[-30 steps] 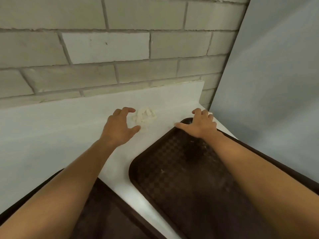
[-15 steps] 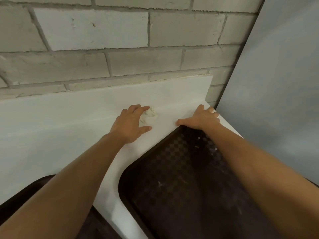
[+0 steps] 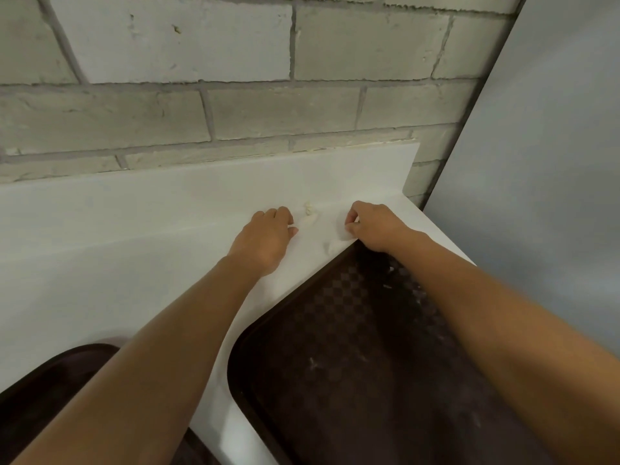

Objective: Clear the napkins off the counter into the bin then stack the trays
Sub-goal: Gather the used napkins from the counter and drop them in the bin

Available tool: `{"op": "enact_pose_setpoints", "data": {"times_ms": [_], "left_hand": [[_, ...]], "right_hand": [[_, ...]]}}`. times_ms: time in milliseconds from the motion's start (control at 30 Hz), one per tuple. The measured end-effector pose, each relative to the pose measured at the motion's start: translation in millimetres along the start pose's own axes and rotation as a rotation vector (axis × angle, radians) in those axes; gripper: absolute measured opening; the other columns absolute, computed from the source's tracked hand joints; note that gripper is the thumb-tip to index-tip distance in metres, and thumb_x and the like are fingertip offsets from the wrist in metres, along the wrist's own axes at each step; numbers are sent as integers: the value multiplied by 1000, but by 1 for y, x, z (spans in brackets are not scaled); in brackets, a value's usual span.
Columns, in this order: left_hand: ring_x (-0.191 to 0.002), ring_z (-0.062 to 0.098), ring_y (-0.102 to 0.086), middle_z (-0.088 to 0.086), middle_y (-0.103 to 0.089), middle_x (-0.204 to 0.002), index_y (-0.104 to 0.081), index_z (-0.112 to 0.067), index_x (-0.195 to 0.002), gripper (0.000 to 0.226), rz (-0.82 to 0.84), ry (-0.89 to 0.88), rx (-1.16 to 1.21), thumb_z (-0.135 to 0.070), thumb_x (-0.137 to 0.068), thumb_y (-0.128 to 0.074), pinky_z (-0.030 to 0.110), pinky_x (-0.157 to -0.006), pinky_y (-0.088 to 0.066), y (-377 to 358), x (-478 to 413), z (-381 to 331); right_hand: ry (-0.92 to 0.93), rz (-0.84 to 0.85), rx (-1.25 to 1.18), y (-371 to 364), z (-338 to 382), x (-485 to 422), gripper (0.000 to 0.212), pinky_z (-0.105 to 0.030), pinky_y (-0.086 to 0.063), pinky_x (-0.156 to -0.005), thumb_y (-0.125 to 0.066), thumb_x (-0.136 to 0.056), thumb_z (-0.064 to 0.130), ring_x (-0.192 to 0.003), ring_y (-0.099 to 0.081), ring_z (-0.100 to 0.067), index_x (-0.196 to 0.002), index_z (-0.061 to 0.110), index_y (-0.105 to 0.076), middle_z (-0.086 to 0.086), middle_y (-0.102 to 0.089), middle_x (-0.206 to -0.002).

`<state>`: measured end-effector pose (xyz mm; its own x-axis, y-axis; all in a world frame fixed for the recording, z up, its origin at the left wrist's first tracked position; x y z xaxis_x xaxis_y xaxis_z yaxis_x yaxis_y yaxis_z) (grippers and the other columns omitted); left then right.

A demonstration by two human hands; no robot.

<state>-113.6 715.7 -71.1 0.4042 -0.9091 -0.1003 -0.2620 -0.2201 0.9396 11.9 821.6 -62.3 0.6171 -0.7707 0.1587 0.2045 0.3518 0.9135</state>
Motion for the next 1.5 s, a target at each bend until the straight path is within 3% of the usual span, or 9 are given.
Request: {"op": "enact_pose_setpoints", "data": {"times_ms": [167, 333, 467, 567, 633, 833, 1167, 1333, 1500], "left_hand": [[-87, 17, -44, 7, -52, -100, -47, -8, -113, 34, 22, 36, -23, -35, -101, -30, 29, -73, -35, 0, 3, 2], [-77, 20, -48, 2, -48, -79, -45, -10, -89, 34, -82, 63, 71, -39, -100, -29, 29, -67, -35, 11, 14, 7], [-90, 30, -58, 13, -63, -94, -58, 1, -95, 44, -150, 106, 180, -36, -100, -34, 34, -77, -42, 23, 27, 12], [-59, 20, -45, 1, -44, -58, -39, -12, -60, 44, -222, 124, 227, -32, -99, -36, 29, -59, -32, 35, 38, 16], [-49, 15, -34, 1, -35, -52, -30, -12, -56, 46, -253, 126, 239, -29, -98, -37, 29, -52, -28, 41, 46, 18], [-48, 17, -31, 1, -31, -50, -29, -11, -55, 45, -349, 98, 315, -24, -96, -42, 31, -50, -28, 69, 81, 16], [-51, 13, -35, -2, -34, -50, -33, -11, -54, 45, -387, 9, 345, -22, -96, -44, 28, -57, -29, 112, 149, -8], [-65, 20, -47, 8, -50, -64, -55, 3, -73, 40, -331, 23, 352, -26, -97, -41, 29, -65, -37, 123, 193, -18], [-51, 10, -36, -3, -37, -52, -34, -14, -52, 44, -376, -53, 336, -20, -94, -45, 24, -51, -28, 138, 248, -37]], "right_hand": [[12, -103, -114, 4, 7, -4, 21, -24, -37, -79, -48, -98, 20, -90, -46, -15, -111, 7, -55, -9, -59, -114], [-6, -229, -373, 9, 13, 1, 38, -22, -36, -74, -72, -79, 35, -85, -46, -12, -107, 13, -58, 2, -50, -93], [69, -249, -338, 13, 26, 6, 30, -5, -36, -55, -71, -77, 2, -74, -45, -12, -101, 15, -58, 7, -43, -80], [117, -322, -363, 21, 34, 14, 25, 0, -34, -47, -52, -84, -11, -60, -39, -7, -89, 13, -58, 7, -39, -69], [139, -383, -402, 29, 40, 22, 25, -1, -34, -47, -47, -86, -10, -55, -37, -7, -80, 12, -56, 5, -39, -63], [168, -508, -534, 48, 53, 53, 27, -1, -35, -51, -43, -84, -12, -54, -36, -7, -72, 9, -54, 4, -41, -59], [161, -504, -576, 48, 67, 122, 26, 0, -33, -50, -45, -85, -10, -56, -40, -6, -72, 10, -56, 6, -45, -61], [122, -457, -560, 39, 77, 176, 30, -3, -33, -45, -42, -83, -11, -53, -39, -8, -68, 12, -54, 4, -42, -59], [173, -460, -557, 36, 87, 244, 36, -5, -34, -47, -38, -81, -12, -54, -41, -6, -62, 15, -52, 1, -48, -60]]}}
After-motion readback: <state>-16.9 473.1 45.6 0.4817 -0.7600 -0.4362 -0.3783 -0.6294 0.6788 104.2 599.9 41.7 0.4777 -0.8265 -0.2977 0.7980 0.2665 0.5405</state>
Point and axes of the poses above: each hand's wrist, its own x-axis away from the middle knuckle, its own y-axis out of the back of the hand, z = x × y, the point moved 9 cm from there along -x, towards the middle knuckle
